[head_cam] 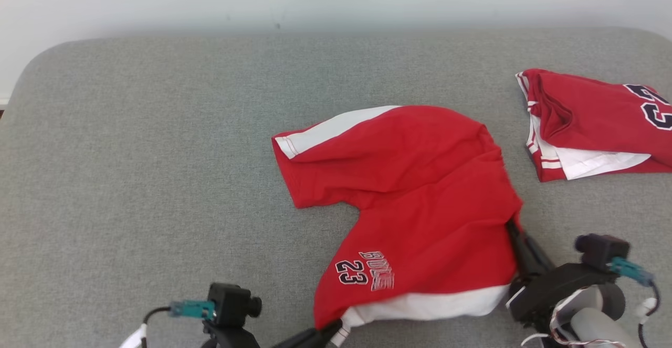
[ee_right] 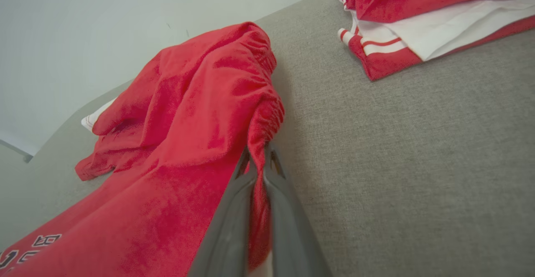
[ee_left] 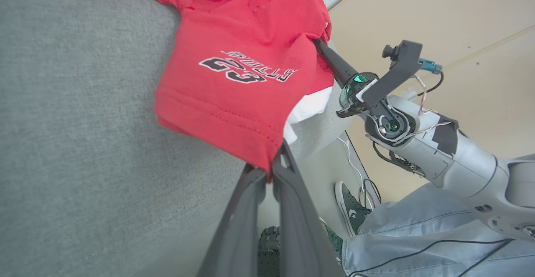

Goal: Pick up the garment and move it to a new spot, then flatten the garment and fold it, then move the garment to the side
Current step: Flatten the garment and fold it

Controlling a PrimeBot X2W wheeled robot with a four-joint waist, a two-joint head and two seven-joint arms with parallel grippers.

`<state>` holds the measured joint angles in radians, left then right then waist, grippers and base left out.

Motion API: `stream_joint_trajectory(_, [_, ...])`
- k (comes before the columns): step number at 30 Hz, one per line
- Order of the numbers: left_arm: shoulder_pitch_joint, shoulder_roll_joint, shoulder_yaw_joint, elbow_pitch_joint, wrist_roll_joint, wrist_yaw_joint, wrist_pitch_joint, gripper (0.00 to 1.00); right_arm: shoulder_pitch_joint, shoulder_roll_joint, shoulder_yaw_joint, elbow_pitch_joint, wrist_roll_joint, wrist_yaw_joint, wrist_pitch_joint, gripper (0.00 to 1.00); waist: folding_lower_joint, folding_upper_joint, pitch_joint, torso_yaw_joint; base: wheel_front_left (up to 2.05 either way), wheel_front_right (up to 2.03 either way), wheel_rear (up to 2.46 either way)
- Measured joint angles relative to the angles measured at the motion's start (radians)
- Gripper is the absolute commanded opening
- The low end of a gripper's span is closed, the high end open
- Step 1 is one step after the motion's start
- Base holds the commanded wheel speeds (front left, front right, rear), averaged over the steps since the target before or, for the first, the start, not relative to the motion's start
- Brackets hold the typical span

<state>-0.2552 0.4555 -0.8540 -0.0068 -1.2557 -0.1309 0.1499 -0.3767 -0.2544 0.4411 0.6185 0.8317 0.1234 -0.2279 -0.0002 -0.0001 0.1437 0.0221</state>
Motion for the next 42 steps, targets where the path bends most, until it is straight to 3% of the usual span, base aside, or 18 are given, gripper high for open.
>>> stream_joint_trajectory(5, [0.015,-0.028,-0.03,0.007,0.001,0.0,0.008,0.0,-0.005,-0.002,0.058,0.025,-0.077,-0.003,0.026,0.0,0.0,0.0,-0.002,-0.01,0.0,0.0,0.0])
stream_joint_trajectory(6, [0.015,-0.031,-0.028,0.007,0.003,0.0,0.005,0.0,-0.007,-0.001,0.066,0.025,-0.086,-0.007,0.03,0.05,0.0001,0.0,0.0,-0.011,0.0,0.0,0.0])
stream_joint_trajectory(7, [0.015,-0.034,-0.025,0.006,0.003,0.0,-0.003,0.0,-0.013,0.001,0.077,0.025,-0.096,-0.011,0.033,0.42,0.0,0.0,0.003,-0.012,0.0,0.0,0.0])
stream_joint_trajectory(8, [0.012,-0.038,-0.019,0.007,0.003,0.0,-0.004,0.0,-0.023,0.004,0.088,0.026,-0.11,-0.019,0.033,0.88,0.0001,0.0,0.005,-0.013,0.0,0.0,0.0])
stream_joint_trajectory(9, [0.01,-0.042,-0.014,0.007,0.003,0.0,-0.012,0.0,-0.032,0.007,0.094,0.025,-0.121,-0.019,0.034,1.0,0.0001,0.0,0.007,-0.014,0.0,0.0,0.0])
stream_joint_trajectory(15, [0.008,-0.032,0.034,0.006,0.002,0.0,-0.058,0.0,-0.039,0.02,0.069,-0.001,-0.1,-0.022,0.03,1.0,0.0001,0.0,0.011,-0.015,0.0,0.0,0.0])
stream_joint_trajectory(22, [0.019,0.003,0.087,0.007,-0.002,0.0,-0.11,0.0,0.034,-0.023,0.038,-0.037,-0.057,-0.016,0.023,1.0,0.0001,0.0001,0.007,-0.016,0.0,0.0,0.0])
stream_joint_trajectory(25, [0.029,0.015,0.108,0.007,-0.002,0.0,-0.131,0.0,0.076,-0.046,0.088,-0.091,-0.038,0.0,0.034,1.0,0.0001,0.0001,0.005,-0.015,0.0,0.0,0.0])
stream_joint_trajectory(30, [0.039,0.017,0.13,0.008,-0.002,0.009,-0.161,0.0,0.103,-0.088,0.134,-0.161,-0.013,0.0,0.043,1.0,0.0001,0.0,0.005,-0.011,0.0,0.0,0.0])
stream_joint_trajectory(42, [0.038,0.016,0.131,0.008,-0.002,0.009,-0.17,0.0,0.082,-0.102,0.179,-0.154,0.057,0.0,0.096,1.0,0.0003,0.0001,0.017,0.002,0.0,0.0,0.0])
